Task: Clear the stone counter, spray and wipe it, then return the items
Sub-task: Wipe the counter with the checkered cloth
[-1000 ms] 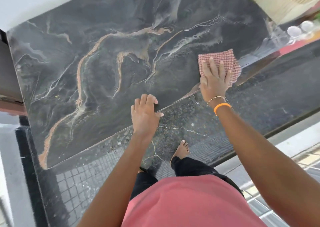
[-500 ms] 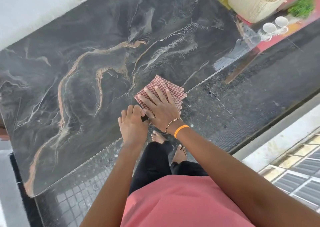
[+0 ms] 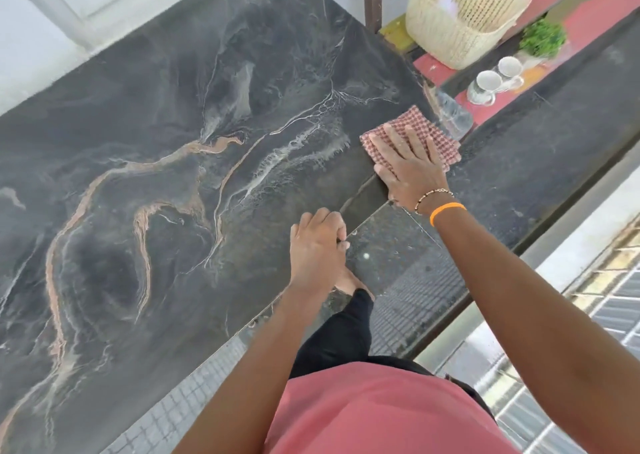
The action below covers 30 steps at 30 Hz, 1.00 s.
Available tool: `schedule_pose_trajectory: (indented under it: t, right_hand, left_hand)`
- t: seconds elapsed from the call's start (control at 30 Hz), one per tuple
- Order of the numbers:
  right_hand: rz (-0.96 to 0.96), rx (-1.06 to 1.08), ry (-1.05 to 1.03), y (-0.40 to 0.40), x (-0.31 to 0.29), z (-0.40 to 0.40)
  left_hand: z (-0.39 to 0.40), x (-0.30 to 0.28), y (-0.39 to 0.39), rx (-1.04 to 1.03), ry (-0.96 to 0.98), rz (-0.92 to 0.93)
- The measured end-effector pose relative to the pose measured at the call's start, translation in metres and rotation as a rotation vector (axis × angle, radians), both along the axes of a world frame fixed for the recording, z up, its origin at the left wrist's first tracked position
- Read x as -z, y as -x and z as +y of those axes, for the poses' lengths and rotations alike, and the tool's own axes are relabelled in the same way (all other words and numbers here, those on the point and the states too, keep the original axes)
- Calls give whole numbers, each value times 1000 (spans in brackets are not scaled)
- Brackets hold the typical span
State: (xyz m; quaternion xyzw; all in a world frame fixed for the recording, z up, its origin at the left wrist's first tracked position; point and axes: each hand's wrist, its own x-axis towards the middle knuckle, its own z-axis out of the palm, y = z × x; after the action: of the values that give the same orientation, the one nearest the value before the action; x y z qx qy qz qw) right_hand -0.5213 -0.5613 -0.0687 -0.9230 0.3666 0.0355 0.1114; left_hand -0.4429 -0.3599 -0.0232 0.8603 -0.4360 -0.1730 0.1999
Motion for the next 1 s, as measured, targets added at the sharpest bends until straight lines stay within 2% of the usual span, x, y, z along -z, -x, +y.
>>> schedule_pose_trajectory:
  t: [0.23,0.33,0.5,0.57,0.7,0.77,0.87,1.0]
  right_hand:
    - [-19,143,9,4,0,-71]
    - [-39,207,3,4,0,-75]
    - [-106,444,-59,-1,-2,-44]
    - [-84,353,-73,6,-3,-19]
    - [-32,-50,-52,6,-4,26]
    - [16,-162,-30,-3,-5,22]
    - [75,-240,0,-20,-6,-1]
    - [31,-218,-23,-65,-8,-44]
  left_hand:
    - [-70,-1,-1,105,-62,10]
    - [-79,0,-1,118,-96,32]
    - [-80,-1,-6,95,-141,60]
    - [-79,-2,-9,74,-115,52]
    - [-87,-5,-16,14,-94,15]
    - [-90,-6,-19,-19,-104,-12]
    - [-91,-6,-24,-69,-84,11]
    - [-93,-6,-24,-64,-113,12]
